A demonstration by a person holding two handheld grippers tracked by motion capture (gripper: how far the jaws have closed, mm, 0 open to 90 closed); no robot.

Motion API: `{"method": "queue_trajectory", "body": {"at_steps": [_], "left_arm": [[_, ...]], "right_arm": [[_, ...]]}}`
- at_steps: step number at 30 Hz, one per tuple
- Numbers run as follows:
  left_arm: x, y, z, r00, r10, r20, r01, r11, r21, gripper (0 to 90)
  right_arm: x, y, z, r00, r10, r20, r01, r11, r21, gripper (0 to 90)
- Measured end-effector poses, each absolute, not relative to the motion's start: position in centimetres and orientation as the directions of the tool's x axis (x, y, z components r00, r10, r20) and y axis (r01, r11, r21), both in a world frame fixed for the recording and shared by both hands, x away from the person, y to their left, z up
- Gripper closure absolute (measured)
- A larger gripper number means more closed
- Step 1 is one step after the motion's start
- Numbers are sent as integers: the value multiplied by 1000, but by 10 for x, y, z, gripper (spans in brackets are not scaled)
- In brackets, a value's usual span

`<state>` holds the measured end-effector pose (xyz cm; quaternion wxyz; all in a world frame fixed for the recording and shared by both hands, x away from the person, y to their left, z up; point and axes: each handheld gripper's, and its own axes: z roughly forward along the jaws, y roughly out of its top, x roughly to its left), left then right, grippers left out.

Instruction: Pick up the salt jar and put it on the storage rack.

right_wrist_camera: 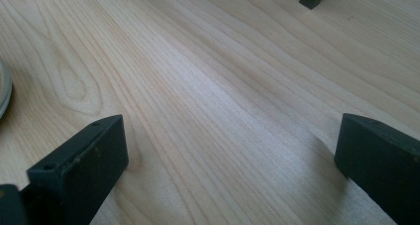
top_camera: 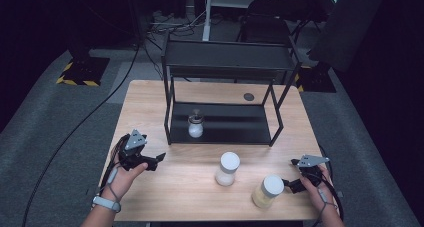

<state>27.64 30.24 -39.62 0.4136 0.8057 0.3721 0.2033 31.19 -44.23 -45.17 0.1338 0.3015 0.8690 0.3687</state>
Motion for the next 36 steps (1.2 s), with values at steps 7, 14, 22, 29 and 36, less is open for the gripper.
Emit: {"method": "queue_trajectory", "body": {"at_steps": [7,14,22,29,36], "left_arm": [[270,304,-407,644,765,33,430,-397,811,32],[265,306,-420,639,769,28,449,-403,797,30],[262,309,-434,626,780,16,480,-401,781,29],[259,309,-445,622,783,8,506,-410,759,29],[259,305,-450,619,786,16,519,-424,742,29]], "right_arm": [[312,-442,-452,-782,623,-10,425,546,722,0],[312,-442,-452,-782,623,-10,425,546,722,0],[312,-442,-452,-782,623,-10,425,546,722,0],[312,-442,-452,-782,623,-10,426,546,722,0],[312,-442,-452,-781,624,-10,426,546,721,0]]}}
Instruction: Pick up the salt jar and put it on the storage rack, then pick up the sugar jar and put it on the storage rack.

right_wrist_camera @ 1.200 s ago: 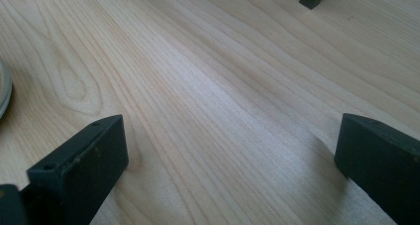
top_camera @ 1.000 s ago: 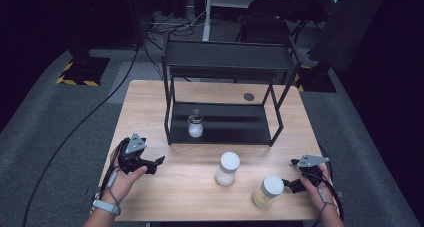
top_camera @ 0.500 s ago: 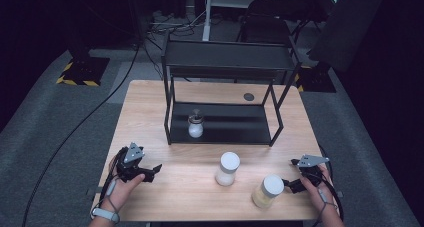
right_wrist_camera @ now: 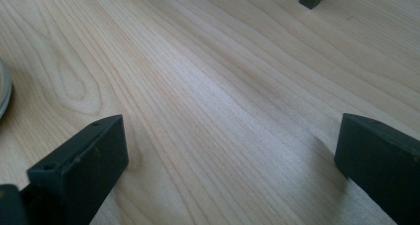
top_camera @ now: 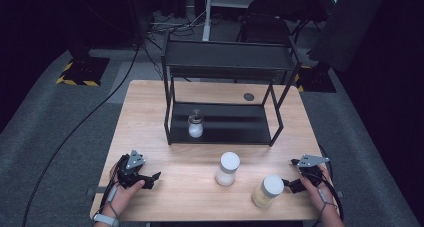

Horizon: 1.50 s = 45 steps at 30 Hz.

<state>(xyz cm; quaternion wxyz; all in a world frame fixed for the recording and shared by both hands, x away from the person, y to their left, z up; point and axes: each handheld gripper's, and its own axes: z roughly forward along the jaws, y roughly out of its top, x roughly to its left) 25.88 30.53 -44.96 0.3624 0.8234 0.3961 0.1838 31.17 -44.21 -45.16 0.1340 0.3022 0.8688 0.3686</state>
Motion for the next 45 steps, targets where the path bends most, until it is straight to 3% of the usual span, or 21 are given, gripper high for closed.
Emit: {"method": "queue_trajectory", "body": {"at_steps": [9,45], "left_arm": [[264,302,-448,600,800,-11,582,-427,692,29],[262,300,-448,586,810,-11,592,-418,689,8]], "right_arm": [[312,-442,-452,-782,624,-10,426,546,721,0],[314,-442,-450,-784,621,-6,429,549,718,14]]}}
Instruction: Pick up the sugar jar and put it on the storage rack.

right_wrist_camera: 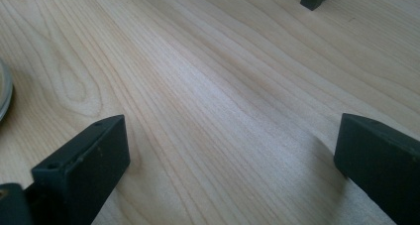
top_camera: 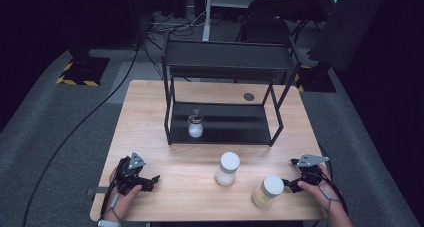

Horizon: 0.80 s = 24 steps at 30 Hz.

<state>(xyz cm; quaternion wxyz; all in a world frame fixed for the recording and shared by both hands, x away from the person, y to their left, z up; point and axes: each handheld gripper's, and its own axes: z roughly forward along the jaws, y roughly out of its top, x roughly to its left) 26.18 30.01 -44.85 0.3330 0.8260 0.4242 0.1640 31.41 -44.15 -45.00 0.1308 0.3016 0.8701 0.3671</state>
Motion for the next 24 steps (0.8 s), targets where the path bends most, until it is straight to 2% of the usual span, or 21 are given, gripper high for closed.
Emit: {"method": "queue_trajectory", "body": {"at_steps": [7,24], "left_arm": [[262,300,-448,586,810,-11,591,-418,689,8],[262,300,-448,587,810,-12,592,-419,689,6]], "right_arm": [[312,-441,-440,-779,626,-2,426,532,732,22],[300,-433,-387,-800,598,-52,331,513,792,29]]}}
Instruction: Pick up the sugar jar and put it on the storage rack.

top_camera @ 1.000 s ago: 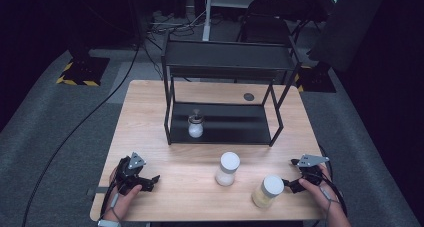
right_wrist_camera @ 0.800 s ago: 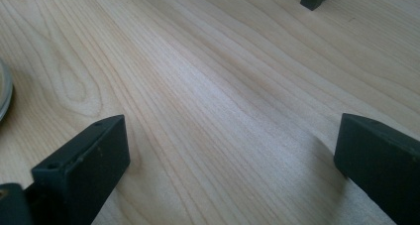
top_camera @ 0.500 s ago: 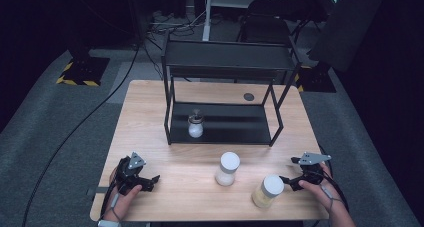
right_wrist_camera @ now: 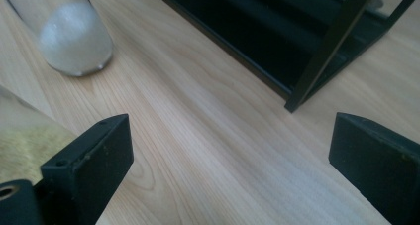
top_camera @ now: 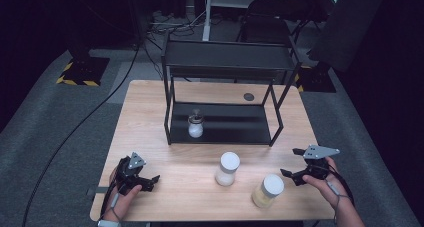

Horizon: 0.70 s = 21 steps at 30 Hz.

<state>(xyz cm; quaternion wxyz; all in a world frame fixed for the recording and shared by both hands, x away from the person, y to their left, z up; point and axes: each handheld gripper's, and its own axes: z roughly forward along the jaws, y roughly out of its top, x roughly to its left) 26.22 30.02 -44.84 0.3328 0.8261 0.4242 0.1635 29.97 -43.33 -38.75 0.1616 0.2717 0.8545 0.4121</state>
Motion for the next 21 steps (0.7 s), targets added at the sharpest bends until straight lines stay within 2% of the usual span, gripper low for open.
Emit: {"method": "queue_trajectory", "body": {"at_steps": [21], "left_arm": [[263,300,-448,587,809,-11,591,-420,689,5]], "right_arm": [[301,-399,-344,-842,537,-58,246,477,844,34]]}}
